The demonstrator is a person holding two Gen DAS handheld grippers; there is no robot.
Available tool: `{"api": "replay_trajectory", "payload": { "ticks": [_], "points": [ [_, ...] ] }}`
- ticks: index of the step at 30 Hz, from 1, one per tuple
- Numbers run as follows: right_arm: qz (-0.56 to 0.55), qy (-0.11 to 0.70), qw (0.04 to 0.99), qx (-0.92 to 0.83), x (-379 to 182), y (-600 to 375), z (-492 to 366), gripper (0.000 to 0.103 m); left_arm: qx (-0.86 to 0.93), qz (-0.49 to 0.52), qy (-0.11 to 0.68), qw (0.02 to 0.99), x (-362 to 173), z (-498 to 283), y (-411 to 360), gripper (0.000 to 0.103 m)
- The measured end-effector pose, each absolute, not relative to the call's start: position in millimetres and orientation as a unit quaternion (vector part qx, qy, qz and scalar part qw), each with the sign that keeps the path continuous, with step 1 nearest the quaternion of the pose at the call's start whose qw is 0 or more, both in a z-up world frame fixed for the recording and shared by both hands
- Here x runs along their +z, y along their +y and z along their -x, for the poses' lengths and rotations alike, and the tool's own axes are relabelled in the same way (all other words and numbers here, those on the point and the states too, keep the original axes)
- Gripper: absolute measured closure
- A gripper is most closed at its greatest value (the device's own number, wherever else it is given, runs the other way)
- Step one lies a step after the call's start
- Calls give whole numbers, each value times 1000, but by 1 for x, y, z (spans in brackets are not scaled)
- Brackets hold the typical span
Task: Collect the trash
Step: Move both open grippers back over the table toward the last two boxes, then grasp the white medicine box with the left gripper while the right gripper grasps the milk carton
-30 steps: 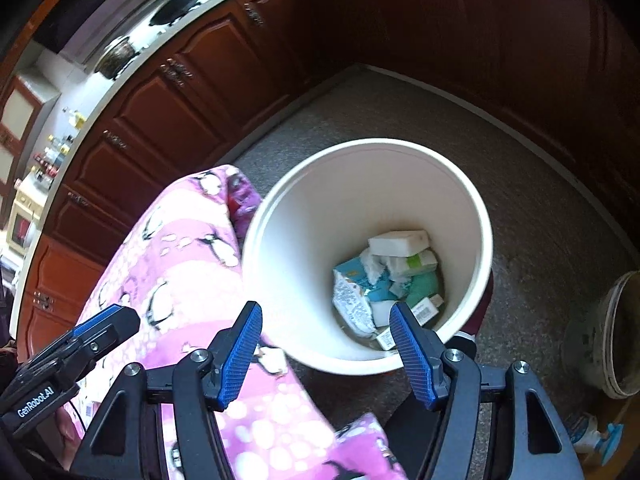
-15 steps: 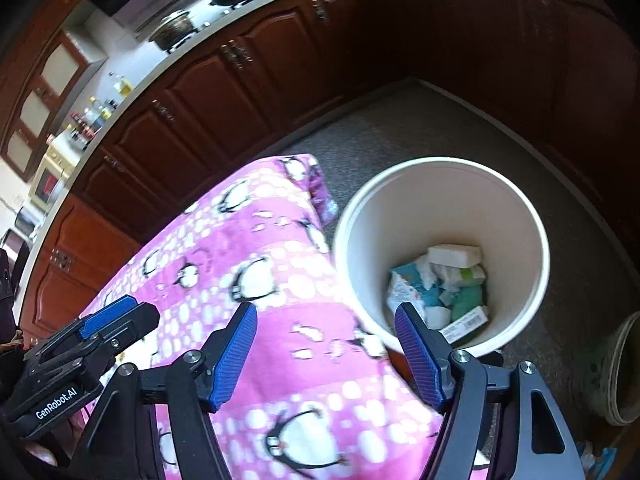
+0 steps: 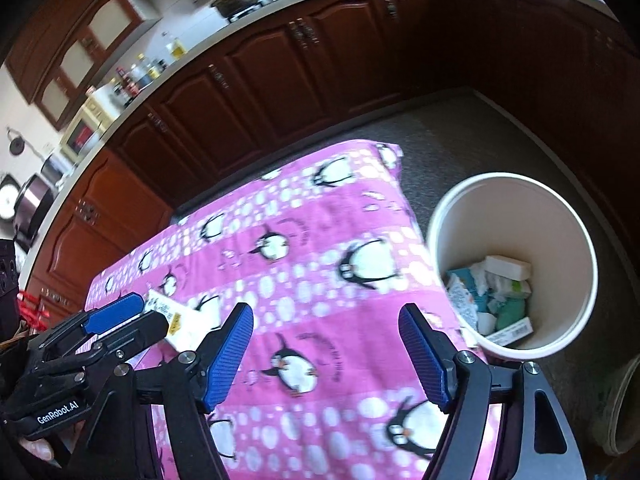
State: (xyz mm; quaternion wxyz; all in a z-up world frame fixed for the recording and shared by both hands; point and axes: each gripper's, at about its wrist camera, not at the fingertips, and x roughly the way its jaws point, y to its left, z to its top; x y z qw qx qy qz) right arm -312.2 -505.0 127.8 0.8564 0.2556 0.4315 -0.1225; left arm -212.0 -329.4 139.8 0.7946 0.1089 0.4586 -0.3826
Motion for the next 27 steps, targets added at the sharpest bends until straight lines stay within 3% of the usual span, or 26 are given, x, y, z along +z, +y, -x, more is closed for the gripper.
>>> {"api": "replay_trajectory", "payload": {
  "ticks": [13,19,27],
  "points": [
    [-195,459,865,-48,130,-438,274,26,-377,-121,472,788,127,195,-234,42],
    [-162,478,863,-1,120,-406,249,25,-360,-111,497,781,104,170,-178,35],
    [-89,510,853,66,99,-365,205,21,-355,-166,504,770,75,144,-150,33]
  ]
}}
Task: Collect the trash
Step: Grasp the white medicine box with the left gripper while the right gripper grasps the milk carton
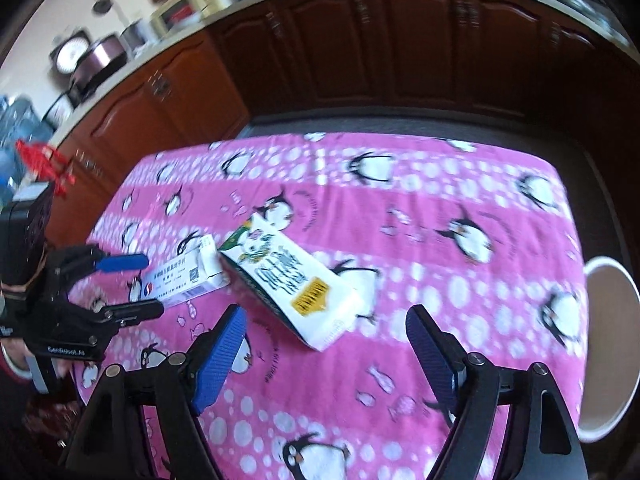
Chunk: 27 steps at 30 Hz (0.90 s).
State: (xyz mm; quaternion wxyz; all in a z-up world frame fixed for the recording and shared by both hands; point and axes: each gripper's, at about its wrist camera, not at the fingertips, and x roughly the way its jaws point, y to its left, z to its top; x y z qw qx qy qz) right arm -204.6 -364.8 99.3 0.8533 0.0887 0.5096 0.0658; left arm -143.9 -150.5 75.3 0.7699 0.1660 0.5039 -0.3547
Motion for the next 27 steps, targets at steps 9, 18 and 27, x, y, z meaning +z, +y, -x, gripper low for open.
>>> {"api": "replay_trajectory", "payload": {
  "ticks": [9,18,27],
  "points": [
    [19,537,834,123,73,-330,158,19,-358,-197,527,745,44,122,-158,33],
    [-10,551,826,121,51,-328,150,34,-322,-208,527,758,30,120,-168,42],
    [-107,533,836,76,64,-366,192,49,-306,-153,532,775,56,140,-169,54]
  ]
}}
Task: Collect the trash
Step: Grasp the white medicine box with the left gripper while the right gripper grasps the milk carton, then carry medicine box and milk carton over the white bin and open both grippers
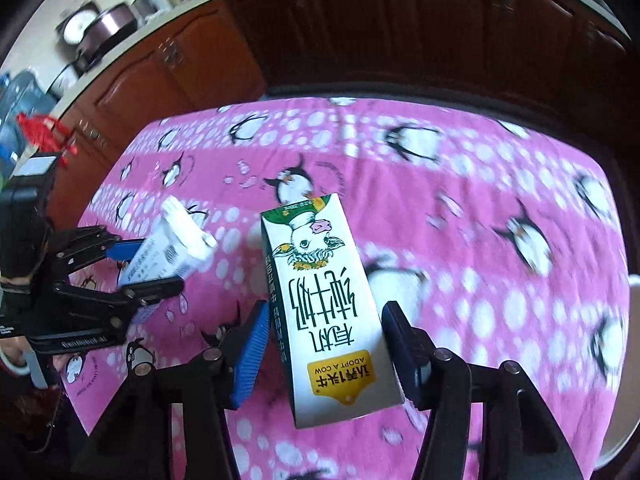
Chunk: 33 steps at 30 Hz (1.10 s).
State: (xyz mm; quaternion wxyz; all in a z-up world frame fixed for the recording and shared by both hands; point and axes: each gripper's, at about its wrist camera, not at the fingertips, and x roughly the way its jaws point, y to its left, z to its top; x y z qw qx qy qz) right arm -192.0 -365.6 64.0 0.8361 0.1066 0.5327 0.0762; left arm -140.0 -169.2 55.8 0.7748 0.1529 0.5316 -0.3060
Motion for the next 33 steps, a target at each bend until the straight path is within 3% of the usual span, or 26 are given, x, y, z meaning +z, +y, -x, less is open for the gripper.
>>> {"api": "replay_trajectory", "payload": {
  "ticks": [9,12,15,17,19,33],
  "points": [
    [-110,547,829,37,64,-376,219,50,-323,-126,537,769,70,155,-201,54],
    [-90,554,827,23,58,-369,217,42,-316,-116,548,765,63,156,-210,54],
    [-81,551,830,25,53,-363,212,42,-310,-121,548,768,64,160,-209,54],
    [-76,552,830,18,48,-362,210,51,-308,-121,546,770,66,162,-208,54],
    [-84,545,834,21,47,-364,210,51,-305,-120,543,773,68,162,-208,54],
    [-146,475,868,4,108,-417,263,51,-334,-138,513,778,99,176,-242,55]
  ]
}}
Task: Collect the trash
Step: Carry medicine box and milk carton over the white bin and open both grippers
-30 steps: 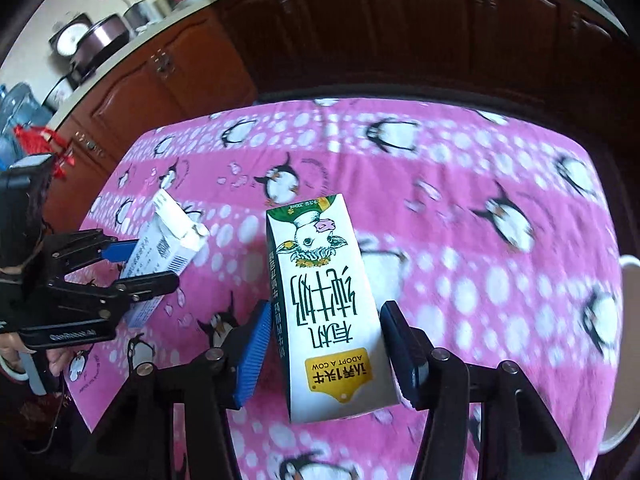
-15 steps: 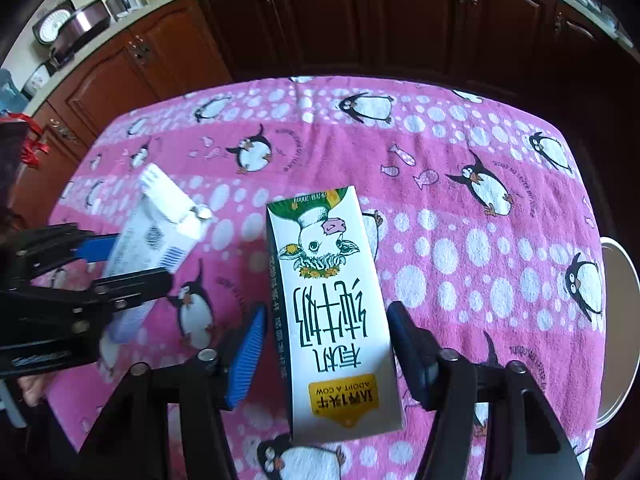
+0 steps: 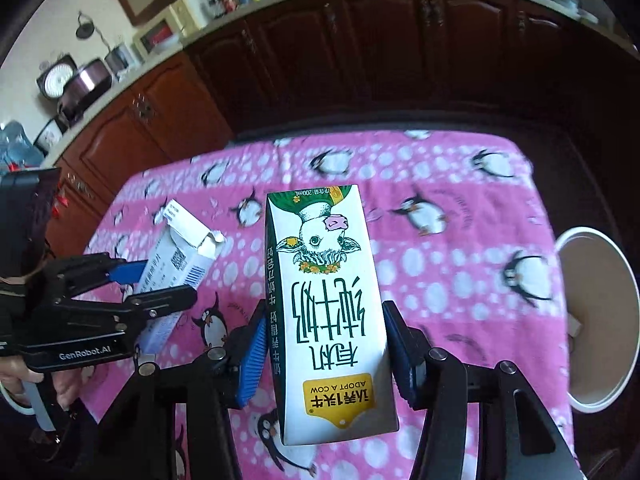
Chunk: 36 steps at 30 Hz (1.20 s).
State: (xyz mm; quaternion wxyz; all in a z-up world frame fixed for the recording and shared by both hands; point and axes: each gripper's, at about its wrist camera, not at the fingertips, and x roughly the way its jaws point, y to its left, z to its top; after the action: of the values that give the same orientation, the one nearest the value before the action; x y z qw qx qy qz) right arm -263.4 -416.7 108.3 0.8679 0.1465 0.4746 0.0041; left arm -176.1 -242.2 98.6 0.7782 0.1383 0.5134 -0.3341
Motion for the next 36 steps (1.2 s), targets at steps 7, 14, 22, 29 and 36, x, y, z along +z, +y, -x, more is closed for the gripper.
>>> {"api": "replay_trajectory", "payload": {
  "ticks": [7,14,22,29,36],
  "points": [
    [-176,453,873,-41,123,-463,295,51,-370,-149,499,769,117,190,-286,55],
    [-203,439,870,-96,131,-518,331,51,-411,-158,492,751,129,207,-348,55],
    [-245,430,852,-171,124,-590,372,51,-452,-170,488,727,134,224,-429,55],
    [-287,432,828,-215,103,-637,393,51,-475,-169,497,706,127,233,-495,55],
    [-308,437,810,-240,85,-669,403,51,-485,-135,525,686,106,227,-543,55]
  ]
}}
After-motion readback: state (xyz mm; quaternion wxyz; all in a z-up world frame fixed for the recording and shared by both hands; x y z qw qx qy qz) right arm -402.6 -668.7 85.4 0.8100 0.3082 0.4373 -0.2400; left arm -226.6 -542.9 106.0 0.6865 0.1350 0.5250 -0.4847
